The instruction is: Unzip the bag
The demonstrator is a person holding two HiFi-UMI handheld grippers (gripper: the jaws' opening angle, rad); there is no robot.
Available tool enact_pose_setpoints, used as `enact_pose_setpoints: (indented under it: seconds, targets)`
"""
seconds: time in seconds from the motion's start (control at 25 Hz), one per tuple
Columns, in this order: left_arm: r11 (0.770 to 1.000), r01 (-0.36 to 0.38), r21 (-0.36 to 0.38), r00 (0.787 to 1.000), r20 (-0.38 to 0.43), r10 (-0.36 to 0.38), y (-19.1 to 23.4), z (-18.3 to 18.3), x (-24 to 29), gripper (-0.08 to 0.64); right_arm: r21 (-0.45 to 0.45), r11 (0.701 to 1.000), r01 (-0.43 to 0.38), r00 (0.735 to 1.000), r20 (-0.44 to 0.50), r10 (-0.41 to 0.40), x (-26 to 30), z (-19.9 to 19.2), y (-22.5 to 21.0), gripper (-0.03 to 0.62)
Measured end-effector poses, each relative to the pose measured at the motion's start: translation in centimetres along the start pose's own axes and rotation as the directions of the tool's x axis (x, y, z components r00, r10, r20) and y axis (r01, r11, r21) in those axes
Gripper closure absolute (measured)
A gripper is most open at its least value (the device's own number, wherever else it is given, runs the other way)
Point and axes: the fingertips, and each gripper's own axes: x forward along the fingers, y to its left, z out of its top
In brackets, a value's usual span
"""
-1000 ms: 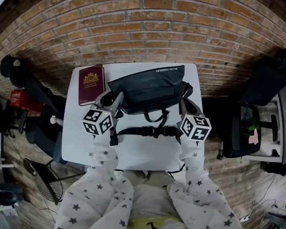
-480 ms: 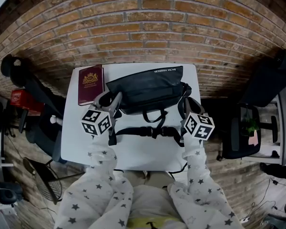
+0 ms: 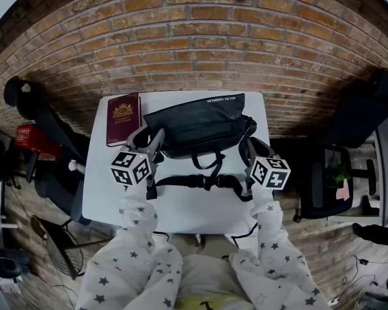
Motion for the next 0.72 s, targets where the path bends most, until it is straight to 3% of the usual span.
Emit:
enact_pose_setpoints:
  seconds: [0.12,0.24,0.4,0.56,0.72]
  targets:
    - [0.999,-0.028,-0.016,0.999,0.034,0.028,0.2,0.2,-0.8,0.368,-0.008,1.000,-0.013,1.000,0.016,0.013,-0.4,0.1,-0.1,0.442]
    - [0.998,-0.057,-0.010,0.997,0.044,0.058,0.3,0.3,-2.0,0.362,-0.022,0.999,-0.031,0.999,0.034,0.032,-0.9,0.5,0.3,0.442]
    - [0.995,-0.103,0.018,0.993,0.061,0.102,-0.2,0.3,-3.9,0.441,-0.040,0.996,-0.076,0.994,0.074,0.079,-1.8,1.0,1.2,0.456]
    - [0.992,-0.116,0.059,0.992,0.064,0.112,-1.6,0.2,-5.2,0.552,-0.091,0.990,-0.108,0.987,0.106,0.118,-3.3,1.8,2.4,0.517]
    - [0.993,-0.102,0.054,0.993,0.066,0.098,-3.0,0.2,-6.0,0.561,-0.124,0.986,-0.110,0.982,0.138,0.127,-4.8,2.8,3.3,0.553]
